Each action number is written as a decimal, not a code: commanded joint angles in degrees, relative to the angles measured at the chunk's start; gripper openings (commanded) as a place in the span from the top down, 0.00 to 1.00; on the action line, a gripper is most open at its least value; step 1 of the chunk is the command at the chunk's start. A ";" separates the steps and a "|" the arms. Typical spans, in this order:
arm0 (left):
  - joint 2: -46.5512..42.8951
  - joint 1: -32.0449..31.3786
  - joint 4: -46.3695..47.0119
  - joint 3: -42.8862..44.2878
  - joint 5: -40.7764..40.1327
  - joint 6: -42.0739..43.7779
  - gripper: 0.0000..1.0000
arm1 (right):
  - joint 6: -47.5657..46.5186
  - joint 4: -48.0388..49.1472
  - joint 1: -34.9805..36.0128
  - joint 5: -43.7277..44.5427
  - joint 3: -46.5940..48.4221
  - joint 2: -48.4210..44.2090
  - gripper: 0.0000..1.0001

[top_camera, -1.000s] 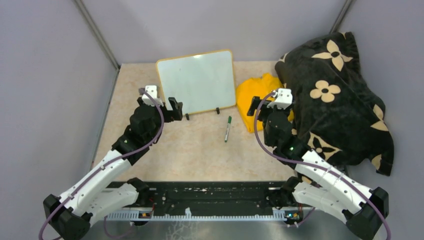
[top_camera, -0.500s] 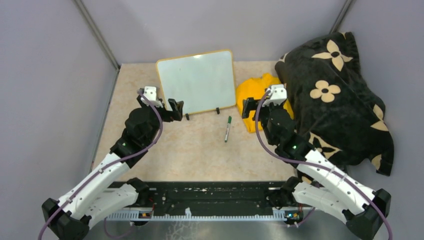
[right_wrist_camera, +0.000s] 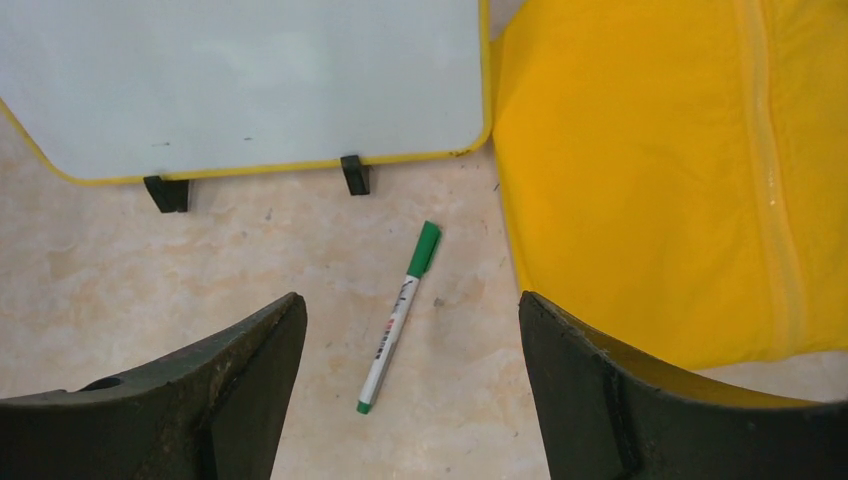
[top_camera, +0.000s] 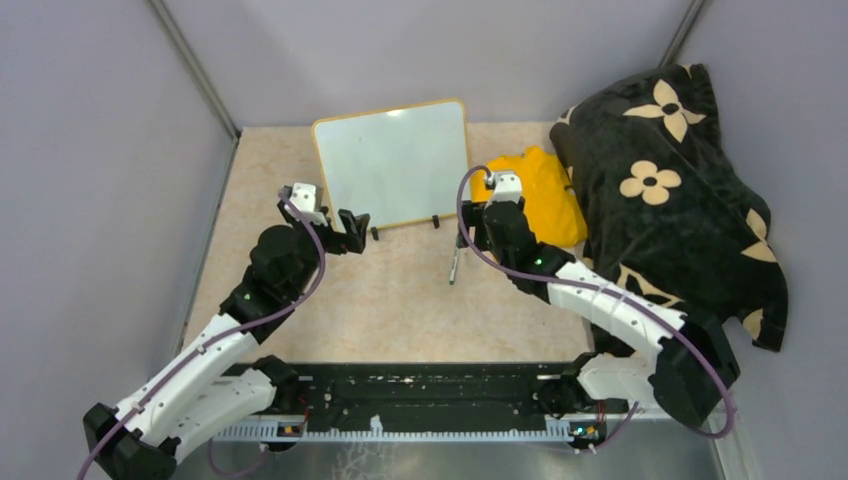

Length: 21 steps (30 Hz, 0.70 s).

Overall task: Write a sentence on the whiteboard
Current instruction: Move the whiteboard to the center of the board.

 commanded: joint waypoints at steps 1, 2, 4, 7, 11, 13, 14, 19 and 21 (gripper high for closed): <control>-1.64 -0.16 1.82 -0.46 0.74 0.49 0.01 | 5.85 4.05 -3.80 -5.32 2.83 4.14 0.24; -1.77 -0.14 1.82 -0.53 0.77 0.50 0.01 | 7.07 5.04 -4.78 -6.83 2.28 4.78 0.25; -2.21 -0.19 1.87 -0.74 0.64 0.50 0.01 | 7.68 7.76 -5.87 -9.03 0.85 6.24 0.26; -2.13 -0.14 2.06 -0.76 0.60 0.50 0.01 | 6.65 12.27 -5.85 -12.17 -0.93 8.36 0.30; -1.57 -0.22 1.77 -0.40 1.06 0.17 0.01 | 5.13 14.95 -5.21 -13.93 -0.02 13.67 0.32; -1.53 -0.16 1.50 -0.33 1.31 -0.01 0.01 | 4.31 14.83 -4.87 -13.93 2.05 17.19 0.32; -1.62 -0.18 1.43 -0.34 1.37 -0.03 0.01 | 4.06 14.74 -4.85 -13.86 3.05 19.09 0.32; -2.07 -0.22 1.38 -0.47 1.21 -0.21 0.01 | 2.60 14.66 -4.22 -12.67 7.82 27.20 0.32; -2.01 -0.19 1.47 -0.40 1.17 -0.12 0.01 | 2.38 15.20 -4.18 -12.41 9.46 29.82 0.32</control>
